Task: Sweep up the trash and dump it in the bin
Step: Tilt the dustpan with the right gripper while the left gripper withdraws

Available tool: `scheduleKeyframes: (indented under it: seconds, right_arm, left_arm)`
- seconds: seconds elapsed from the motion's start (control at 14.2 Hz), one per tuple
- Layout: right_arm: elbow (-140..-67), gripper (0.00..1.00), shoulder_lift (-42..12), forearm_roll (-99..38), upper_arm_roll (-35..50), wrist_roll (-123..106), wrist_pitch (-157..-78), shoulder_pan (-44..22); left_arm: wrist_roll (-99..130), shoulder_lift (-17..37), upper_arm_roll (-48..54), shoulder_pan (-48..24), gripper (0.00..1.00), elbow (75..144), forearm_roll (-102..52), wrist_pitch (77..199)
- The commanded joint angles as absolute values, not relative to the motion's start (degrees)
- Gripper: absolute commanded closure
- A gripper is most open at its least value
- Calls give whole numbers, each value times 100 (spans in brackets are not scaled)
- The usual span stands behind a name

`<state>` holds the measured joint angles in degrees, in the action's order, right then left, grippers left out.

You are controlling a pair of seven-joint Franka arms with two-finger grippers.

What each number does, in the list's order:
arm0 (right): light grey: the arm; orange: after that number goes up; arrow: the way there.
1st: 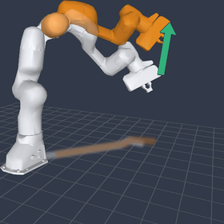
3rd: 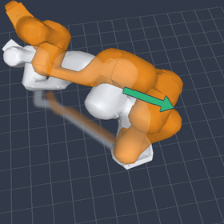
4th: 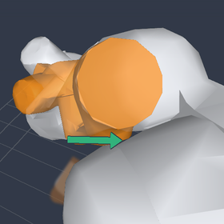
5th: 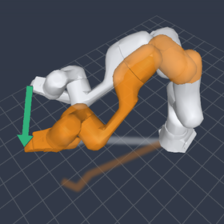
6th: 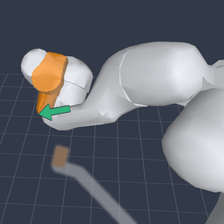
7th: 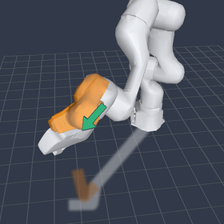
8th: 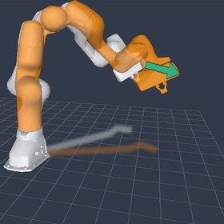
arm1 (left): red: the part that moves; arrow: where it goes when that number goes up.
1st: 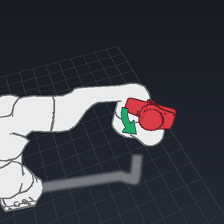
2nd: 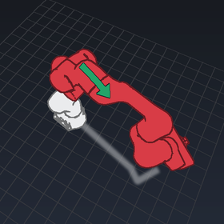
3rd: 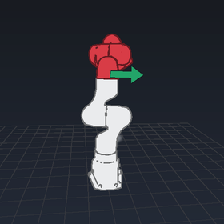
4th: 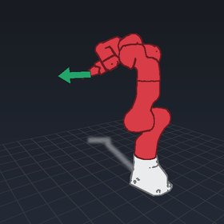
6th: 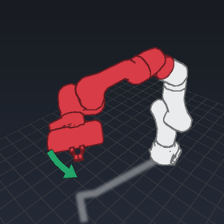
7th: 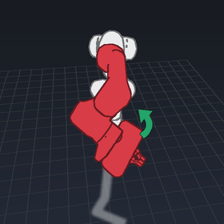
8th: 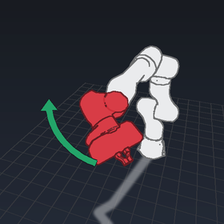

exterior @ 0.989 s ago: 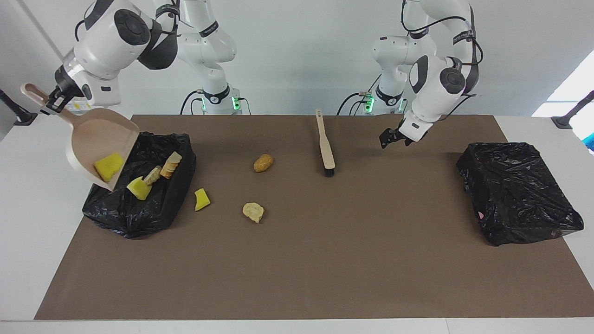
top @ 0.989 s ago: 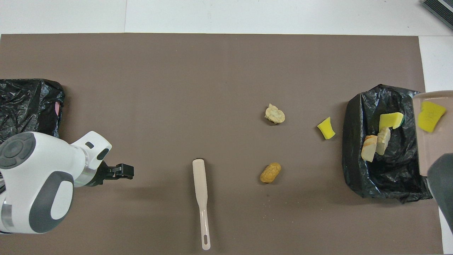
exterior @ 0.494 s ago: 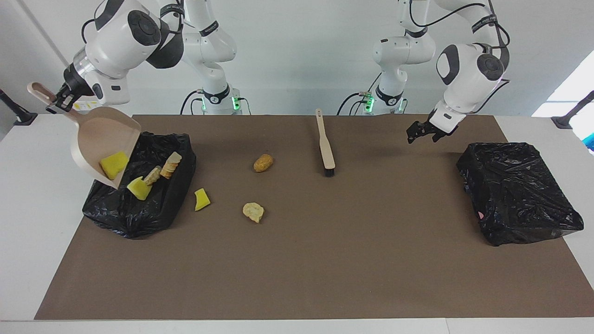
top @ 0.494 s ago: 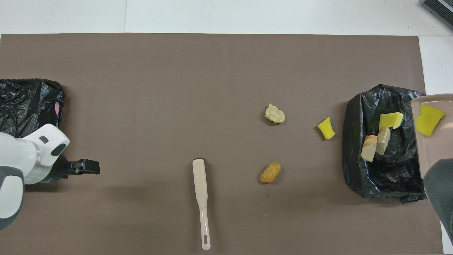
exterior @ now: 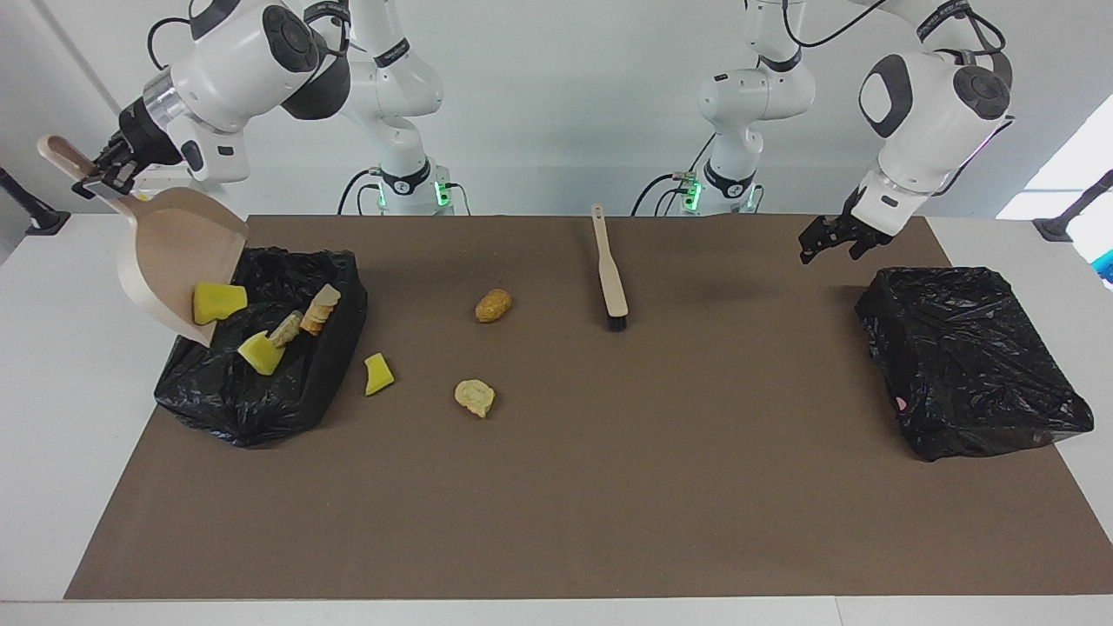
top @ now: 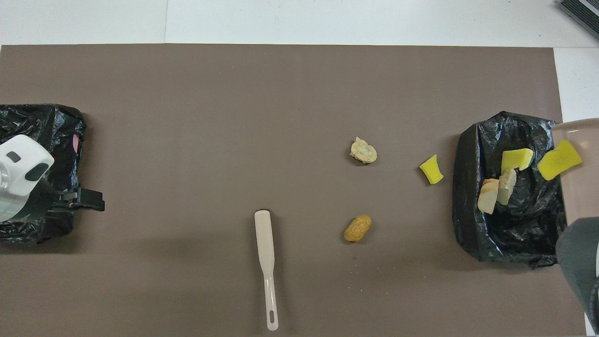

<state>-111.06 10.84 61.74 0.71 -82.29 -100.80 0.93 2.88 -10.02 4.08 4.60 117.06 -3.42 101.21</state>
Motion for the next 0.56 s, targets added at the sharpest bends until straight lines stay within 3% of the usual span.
scheduleKeyframes:
  seconds: [0.0,0.14,0.49]
  right_arm:
    - [-11434,100,1266,5986,70,-7955,-10292,105]
    - [-11365,100,1213,5968,62,-8015,-10345,167]
    - [-10794,100,1222,4969,-87,-8656,-10345,263]
  left_arm:
    - [255,-354,466,694,0,10446,-141,9433]
    - [264,7,466,642,0,9811,8,9238]
    - [316,79,536,169,0,9826,-35,9676]
